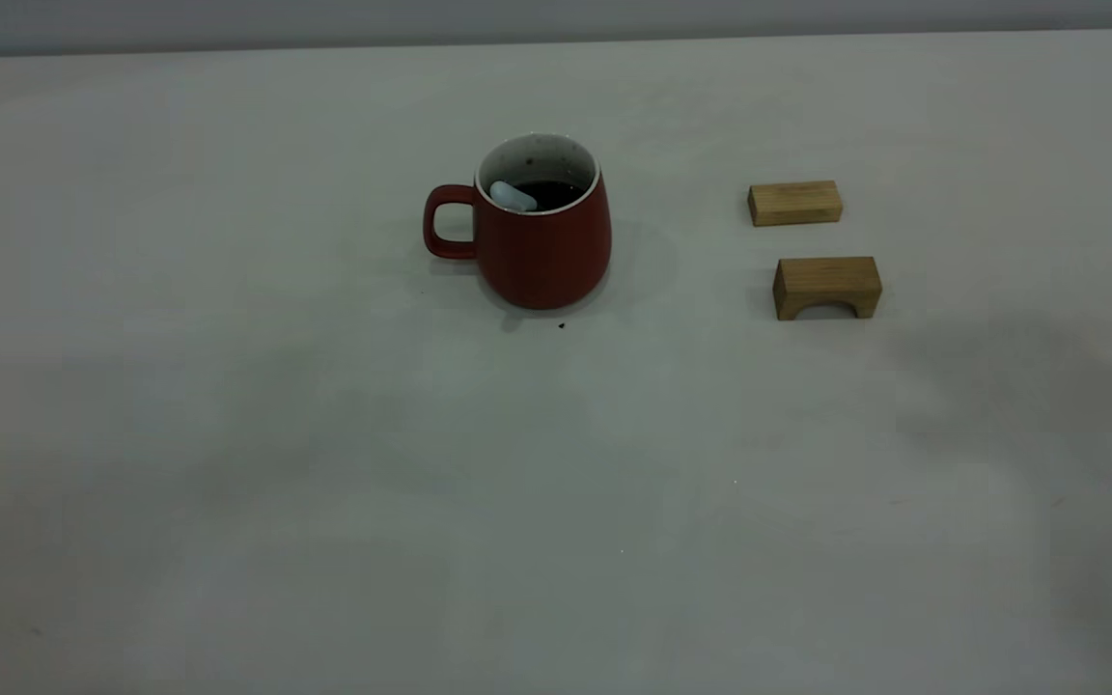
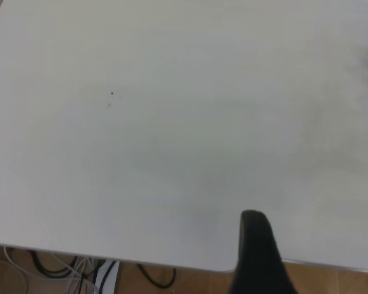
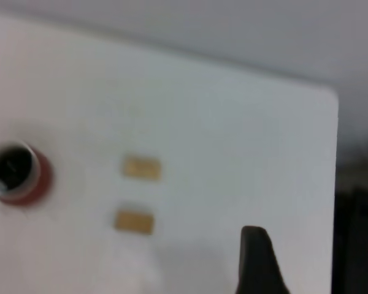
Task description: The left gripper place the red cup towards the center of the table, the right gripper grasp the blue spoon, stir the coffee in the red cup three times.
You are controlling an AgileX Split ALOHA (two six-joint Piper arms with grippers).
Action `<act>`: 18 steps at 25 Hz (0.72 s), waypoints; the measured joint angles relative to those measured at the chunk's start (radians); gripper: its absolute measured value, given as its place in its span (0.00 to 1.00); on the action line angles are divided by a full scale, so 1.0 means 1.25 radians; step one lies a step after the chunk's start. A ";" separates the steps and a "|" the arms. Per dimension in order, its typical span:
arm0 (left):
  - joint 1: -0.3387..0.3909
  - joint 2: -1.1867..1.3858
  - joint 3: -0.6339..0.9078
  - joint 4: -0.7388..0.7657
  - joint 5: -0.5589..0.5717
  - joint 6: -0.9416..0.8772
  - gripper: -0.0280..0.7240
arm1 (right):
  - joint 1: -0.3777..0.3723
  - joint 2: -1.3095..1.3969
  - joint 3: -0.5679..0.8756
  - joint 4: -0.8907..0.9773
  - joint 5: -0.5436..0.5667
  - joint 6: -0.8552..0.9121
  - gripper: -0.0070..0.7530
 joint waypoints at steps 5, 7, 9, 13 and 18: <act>0.000 0.000 0.000 0.000 0.000 0.000 0.77 | -0.053 -0.209 0.020 0.015 0.000 0.001 0.67; 0.000 0.000 0.000 0.000 0.000 0.000 0.77 | -0.090 -0.289 0.072 0.015 0.000 0.002 0.67; 0.000 0.000 0.000 0.000 0.000 0.000 0.77 | -0.108 -0.367 0.146 0.021 0.000 0.003 0.66; 0.000 0.000 0.000 0.000 0.000 0.000 0.77 | -0.136 -0.522 0.362 0.059 0.001 0.004 0.63; 0.000 0.000 0.000 0.000 0.000 0.000 0.77 | -0.192 -0.715 0.643 0.117 -0.006 0.005 0.60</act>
